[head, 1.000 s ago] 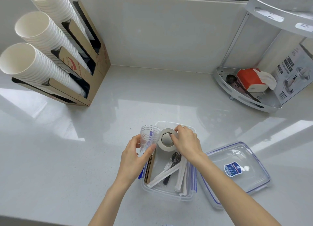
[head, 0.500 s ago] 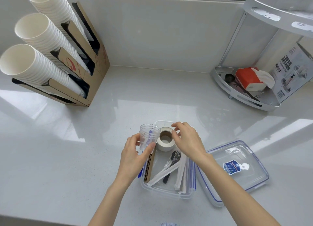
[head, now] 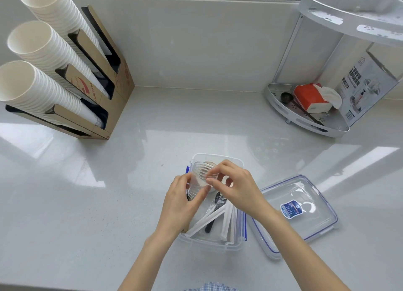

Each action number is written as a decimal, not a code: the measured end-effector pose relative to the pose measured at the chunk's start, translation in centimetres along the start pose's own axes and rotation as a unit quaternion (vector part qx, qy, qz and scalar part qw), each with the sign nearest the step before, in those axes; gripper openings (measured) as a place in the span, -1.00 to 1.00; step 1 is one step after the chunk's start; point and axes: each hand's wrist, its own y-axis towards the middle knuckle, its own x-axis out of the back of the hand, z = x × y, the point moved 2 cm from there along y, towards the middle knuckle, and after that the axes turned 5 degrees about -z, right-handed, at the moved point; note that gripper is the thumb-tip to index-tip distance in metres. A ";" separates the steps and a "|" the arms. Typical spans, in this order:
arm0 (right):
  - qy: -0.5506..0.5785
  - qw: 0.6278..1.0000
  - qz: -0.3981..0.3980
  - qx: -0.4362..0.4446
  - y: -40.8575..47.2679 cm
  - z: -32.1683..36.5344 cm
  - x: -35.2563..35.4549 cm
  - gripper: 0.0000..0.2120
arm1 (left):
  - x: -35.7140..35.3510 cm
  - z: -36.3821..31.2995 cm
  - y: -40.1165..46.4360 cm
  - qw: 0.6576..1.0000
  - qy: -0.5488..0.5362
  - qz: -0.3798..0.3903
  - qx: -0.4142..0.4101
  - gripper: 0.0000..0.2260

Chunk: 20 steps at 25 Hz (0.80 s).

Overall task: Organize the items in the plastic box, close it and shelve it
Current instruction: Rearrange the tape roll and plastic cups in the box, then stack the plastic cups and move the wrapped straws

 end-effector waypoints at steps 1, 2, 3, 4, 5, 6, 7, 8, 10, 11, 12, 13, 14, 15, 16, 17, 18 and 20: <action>-0.002 1.000 0.002 -0.001 -0.1 -0.1 0.1 -0.88 | -0.1 0.0 -0.1 1.000 0.005 0.006 -0.004 -0.66; -0.005 1.000 0.001 -0.003 -0.2 -0.2 0.2 -0.90 | -0.1 -0.1 -0.2 1.000 0.007 0.012 -0.008 -0.66; -0.008 1.000 -0.006 -0.006 -0.3 -0.3 0.4 -0.92 | -0.2 -0.3 -0.2 1.000 0.006 0.018 -0.014 -0.64; -0.013 1.000 -0.018 -0.010 -0.3 -0.4 0.6 -0.94 | -0.4 -0.5 -0.4 1.000 0.007 0.022 -0.020 -0.62; -0.019 0.999 -0.034 -0.014 -0.3 -0.5 1.0 -0.95 | -0.5 -0.7 -0.5 0.999 0.009 0.025 -0.028 -0.59; -0.025 0.998 -0.051 -0.019 -0.3 -0.6 1.4 -0.95 | -0.7 -0.8 -0.6 0.999 0.013 0.027 -0.036 -0.57; -0.028 0.997 -0.067 -0.027 -0.3 -0.8 1.8 -0.95 | -1.0 -0.9 -0.9 0.998 0.018 0.033 -0.042 -0.55; -0.030 0.996 -0.081 -0.036 -0.3 -0.9 2.3 -0.95 | -1.4 -0.9 -1.2 0.998 0.026 0.048 -0.044 -0.54; -0.035 0.992 -0.109 -0.051 -0.5 -1.3 3.1 -0.96 | -2.5 -1.1 -2.0 0.992 0.057 0.105 -0.037 -0.54; -0.038 0.991 -0.117 -0.056 -0.7 -1.4 3.5 -0.96 | -3.2 -1.0 -2.3 0.985 0.088 0.142 -0.029 -0.55; -0.040 0.990 -0.120 -0.060 -0.9 -1.5 3.6 -0.95 | -4.0 -0.8 -2.6 0.975 0.131 0.178 -0.017 -0.55; -0.040 0.990 -0.117 -0.064 -1.1 -1.6 3.7 -0.95 | -4.6 -0.6 -2.7 0.962 0.179 0.205 -0.001 -0.57; -0.040 0.991 -0.111 -0.067 -1.3 -1.7 3.6 -0.96 | -5.2 -0.3 -2.7 0.948 0.226 0.222 0.013 -0.59; -0.038 0.991 -0.104 -0.070 -1.5 -1.8 3.5 -0.96 | -5.6 -0.1 -2.6 0.936 0.264 0.232 0.023 -0.62; -0.035 0.992 -0.098 -0.072 -1.6 -1.9 3.4 -0.94 | -5.9 0.2 -2.5 0.925 0.293 0.238 0.029 -0.65; -0.034 0.993 -0.092 -0.073 -1.7 -1.9 3.4 -0.92 | -6.1 0.3 -2.4 0.917 0.317 0.240 0.032 -0.67; -0.032 0.993 -0.086 -0.074 -1.8 -1.9 3.3 -0.89 | -6.2 0.5 -2.2 0.911 0.335 0.237 0.034 -0.68; -0.031 0.994 -0.079 -0.073 -1.8 -2.0 3.3 -0.88 | -6.4 0.6 -1.8 0.907 0.356 0.222 0.035 -0.70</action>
